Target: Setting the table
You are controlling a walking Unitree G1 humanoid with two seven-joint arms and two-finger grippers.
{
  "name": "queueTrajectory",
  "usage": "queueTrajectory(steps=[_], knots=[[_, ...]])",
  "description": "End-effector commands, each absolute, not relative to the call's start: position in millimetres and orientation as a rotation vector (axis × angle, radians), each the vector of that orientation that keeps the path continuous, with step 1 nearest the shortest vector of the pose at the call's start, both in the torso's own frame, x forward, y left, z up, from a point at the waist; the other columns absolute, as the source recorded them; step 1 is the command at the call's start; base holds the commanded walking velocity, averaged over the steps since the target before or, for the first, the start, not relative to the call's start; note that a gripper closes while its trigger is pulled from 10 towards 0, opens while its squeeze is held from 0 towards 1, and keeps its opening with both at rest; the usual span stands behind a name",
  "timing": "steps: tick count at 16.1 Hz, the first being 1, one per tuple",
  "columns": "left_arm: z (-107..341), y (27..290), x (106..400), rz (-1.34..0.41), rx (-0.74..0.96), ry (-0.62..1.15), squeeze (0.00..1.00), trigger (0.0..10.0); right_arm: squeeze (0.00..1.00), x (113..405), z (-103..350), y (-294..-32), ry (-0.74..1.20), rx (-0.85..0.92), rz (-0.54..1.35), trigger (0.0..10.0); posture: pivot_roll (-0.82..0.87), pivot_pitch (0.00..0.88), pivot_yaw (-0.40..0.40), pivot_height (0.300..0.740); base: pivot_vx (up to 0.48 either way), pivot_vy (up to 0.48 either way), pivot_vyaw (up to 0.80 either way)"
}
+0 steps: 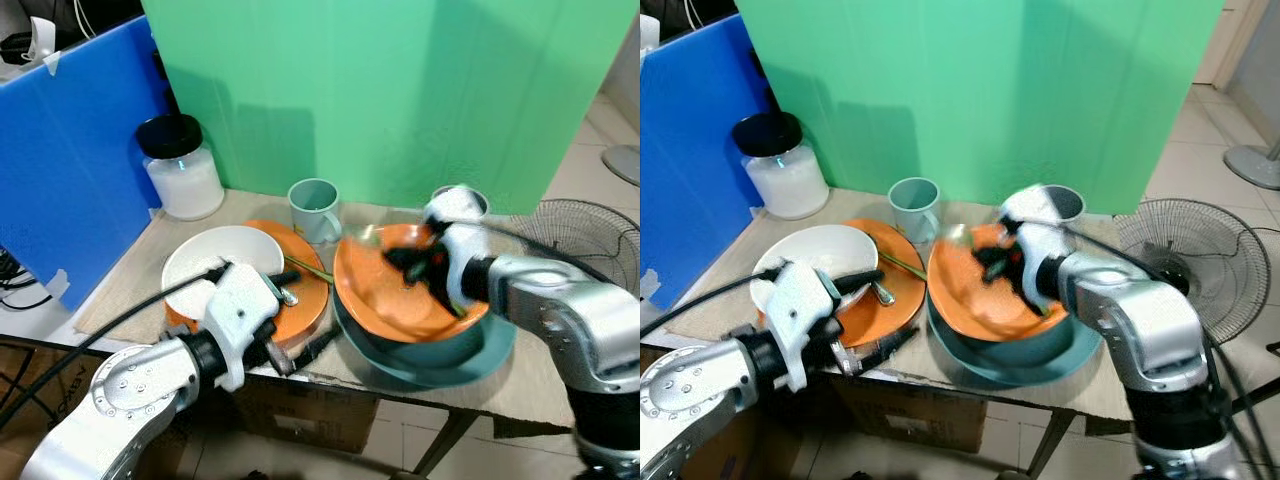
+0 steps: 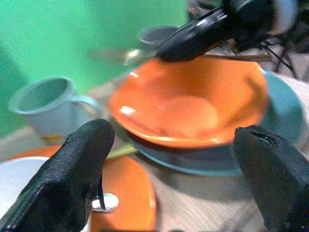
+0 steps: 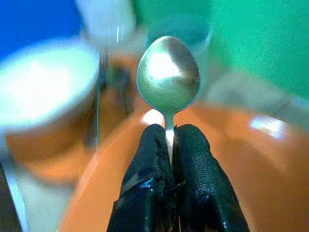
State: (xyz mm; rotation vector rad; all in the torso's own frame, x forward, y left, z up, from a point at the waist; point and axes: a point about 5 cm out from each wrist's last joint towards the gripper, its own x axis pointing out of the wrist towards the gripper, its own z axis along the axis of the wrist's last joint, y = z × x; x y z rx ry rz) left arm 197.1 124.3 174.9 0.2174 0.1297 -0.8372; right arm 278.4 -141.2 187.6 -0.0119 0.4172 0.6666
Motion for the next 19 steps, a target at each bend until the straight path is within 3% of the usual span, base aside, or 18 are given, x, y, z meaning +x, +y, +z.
queueTrajectory(steps=[1,2,3,5,8,19], knots=[[180,129,199,-0.766,0.221,0.090,0.00,10.0,0.00,275,203,-147,0.294,0.034,0.634,0.0,-0.11,0.000,0.057,0.740,0.000,0.000,0.00],[182,130,201,-0.709,0.215,0.057,0.00,10.0,0.00,269,210,-148,0.217,0.072,0.631,0.0,-0.12,0.000,0.061,0.740,0.000,0.000,0.00],[184,130,205,-0.640,0.209,0.025,0.00,10.0,0.00,261,210,-149,0.185,0.089,0.613,10.0,-0.13,0.000,0.070,0.740,0.000,0.000,0.00],[185,137,215,-0.456,0.208,0.001,0.00,10.0,0.00,253,208,-154,0.113,0.106,0.452,10.0,-0.15,0.000,0.087,0.740,0.000,0.000,0.00],[188,146,222,-0.282,0.202,-0.045,0.00,10.0,0.00,246,219,-155,-0.026,0.133,0.339,10.0,-0.16,0.000,0.089,0.740,0.000,0.000,-0.78],[188,188,213,-0.043,0.292,-0.035,0.00,10.0,0.00,244,214,-171,-0.072,0.056,0.165,10.0,-0.13,0.000,0.045,0.740,0.000,0.000,-0.80]])
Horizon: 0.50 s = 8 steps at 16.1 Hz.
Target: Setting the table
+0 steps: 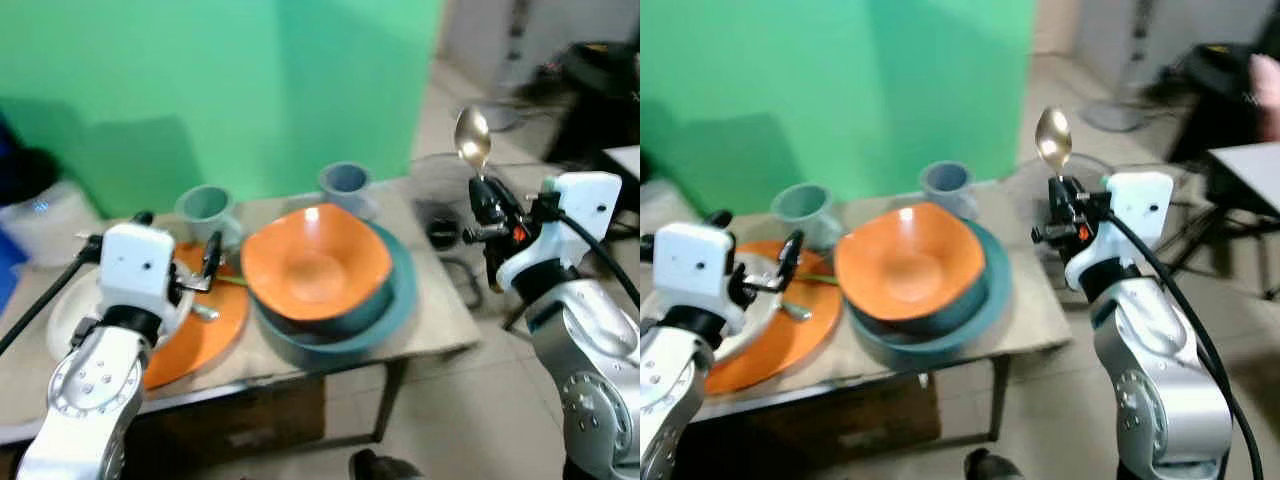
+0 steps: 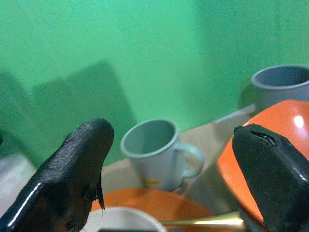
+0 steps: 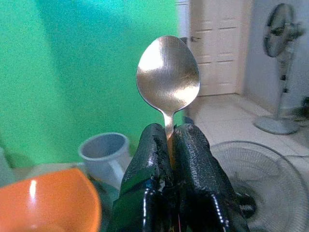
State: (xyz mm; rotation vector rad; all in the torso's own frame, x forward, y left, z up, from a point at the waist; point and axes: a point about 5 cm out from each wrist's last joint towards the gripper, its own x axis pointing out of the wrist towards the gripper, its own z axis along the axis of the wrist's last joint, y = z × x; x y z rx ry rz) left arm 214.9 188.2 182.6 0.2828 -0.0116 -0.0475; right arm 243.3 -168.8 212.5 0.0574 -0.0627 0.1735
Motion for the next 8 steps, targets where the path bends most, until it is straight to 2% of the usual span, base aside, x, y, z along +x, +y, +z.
queueTrajectory(steps=[1,4,8], knots=[[187,189,212,-0.042,0.292,-0.032,0.00,10.0,0.00,244,212,-176,-0.059,0.060,0.158,10.0,-0.13,0.000,0.048,0.740,0.000,0.000,-0.80],[186,182,214,-0.078,0.277,-0.032,0.00,10.0,0.00,247,208,-188,-0.049,0.048,0.079,10.0,-0.12,0.000,0.054,0.740,0.000,0.000,-0.80],[187,181,215,-0.050,0.276,-0.044,0.00,10.0,0.00,246,198,-190,-0.015,0.050,0.063,10.0,-0.11,0.000,0.038,0.740,0.000,0.000,-0.80]])
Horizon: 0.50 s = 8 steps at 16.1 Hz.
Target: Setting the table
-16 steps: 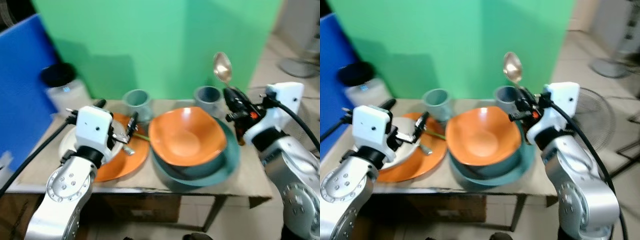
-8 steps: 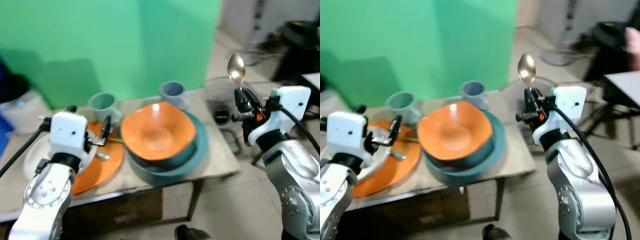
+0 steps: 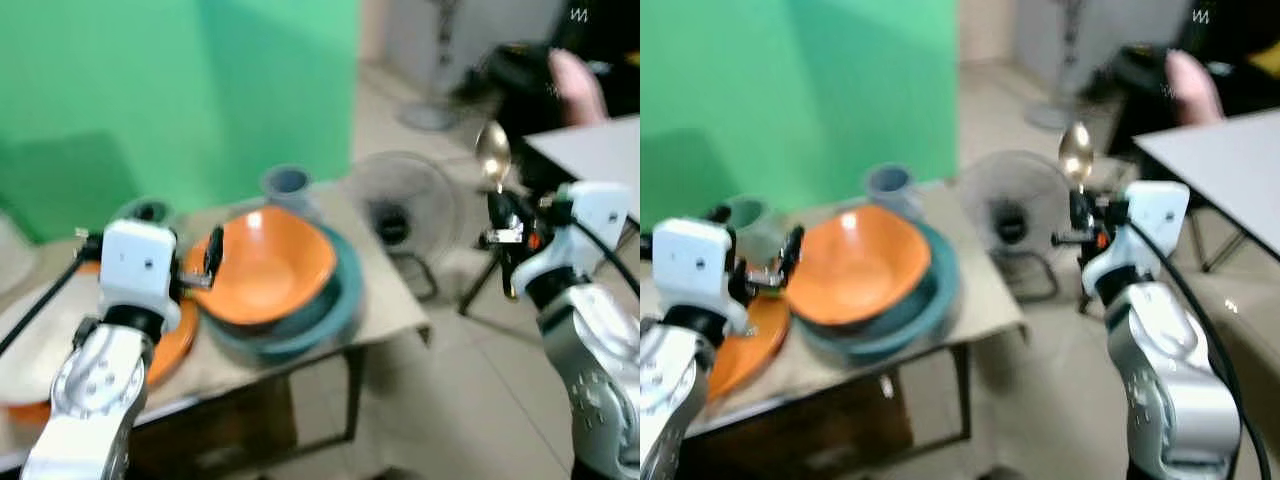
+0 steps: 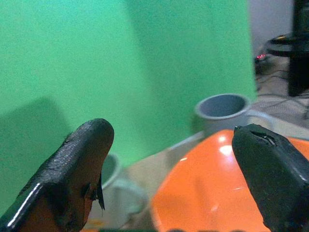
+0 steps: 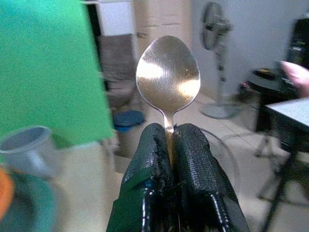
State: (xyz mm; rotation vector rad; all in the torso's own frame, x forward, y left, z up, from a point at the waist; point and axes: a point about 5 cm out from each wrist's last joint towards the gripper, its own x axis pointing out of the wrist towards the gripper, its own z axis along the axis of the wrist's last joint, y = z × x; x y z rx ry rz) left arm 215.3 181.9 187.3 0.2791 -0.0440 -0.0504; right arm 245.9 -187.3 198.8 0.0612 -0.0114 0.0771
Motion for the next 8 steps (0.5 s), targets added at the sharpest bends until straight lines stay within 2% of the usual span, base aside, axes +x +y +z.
queueTrajectory(steps=[1,8], knots=[[189,182,215,-0.050,0.264,-0.053,0.00,10.0,0.00,245,198,-191,-0.006,0.068,0.049,10.0,-0.12,0.000,0.043,0.740,0.000,0.000,-0.80],[193,163,224,-0.136,0.218,-0.105,0.00,10.0,0.00,232,187,-197,0.066,0.062,-0.058,10.0,-0.16,0.000,0.055,0.740,0.000,0.000,-0.80]])
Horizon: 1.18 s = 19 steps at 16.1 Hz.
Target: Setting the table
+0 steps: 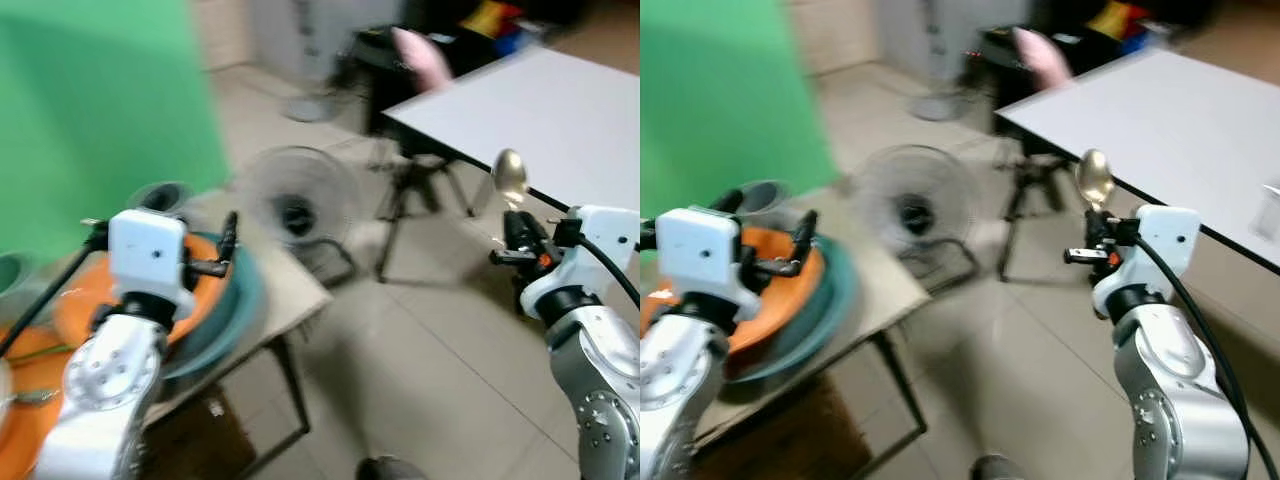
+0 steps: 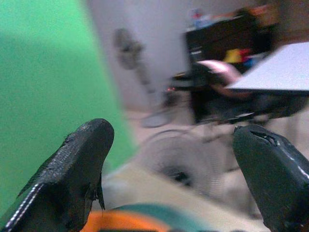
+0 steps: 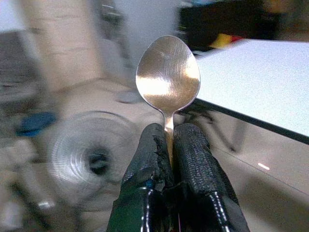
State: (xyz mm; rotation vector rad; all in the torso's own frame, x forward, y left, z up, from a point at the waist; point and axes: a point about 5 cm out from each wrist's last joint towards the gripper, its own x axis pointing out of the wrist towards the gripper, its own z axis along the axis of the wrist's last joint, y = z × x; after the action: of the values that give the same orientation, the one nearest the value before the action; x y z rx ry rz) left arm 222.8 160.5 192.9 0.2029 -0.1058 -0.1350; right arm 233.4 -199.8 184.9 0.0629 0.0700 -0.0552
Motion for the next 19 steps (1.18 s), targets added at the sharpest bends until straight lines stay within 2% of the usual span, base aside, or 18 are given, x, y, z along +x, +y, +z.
queueTrajectory(steps=[1,7,13,19], knots=[[192,162,225,-0.142,0.210,-0.100,0.00,10.0,0.00,232,185,-197,0.075,0.066,-0.069,10.0,-0.16,0.000,0.058,0.740,0.251,0.000,-0.80],[187,158,228,-0.150,0.207,-0.079,0.00,10.0,0.00,238,180,-187,0.107,0.082,-0.062,10.0,-0.16,0.000,0.055,0.740,0.329,0.000,-0.80],[186,169,231,-0.098,0.208,-0.073,0.00,10.0,0.00,251,182,-176,0.110,0.053,0.031,10.0,-0.16,0.000,0.053,0.740,0.345,0.000,-0.76],[186,181,229,-0.053,0.207,-0.064,0.00,10.0,0.00,260,181,-151,0.118,0.017,0.198,10.0,-0.14,0.000,0.039,0.740,0.362,0.000,0.00]])
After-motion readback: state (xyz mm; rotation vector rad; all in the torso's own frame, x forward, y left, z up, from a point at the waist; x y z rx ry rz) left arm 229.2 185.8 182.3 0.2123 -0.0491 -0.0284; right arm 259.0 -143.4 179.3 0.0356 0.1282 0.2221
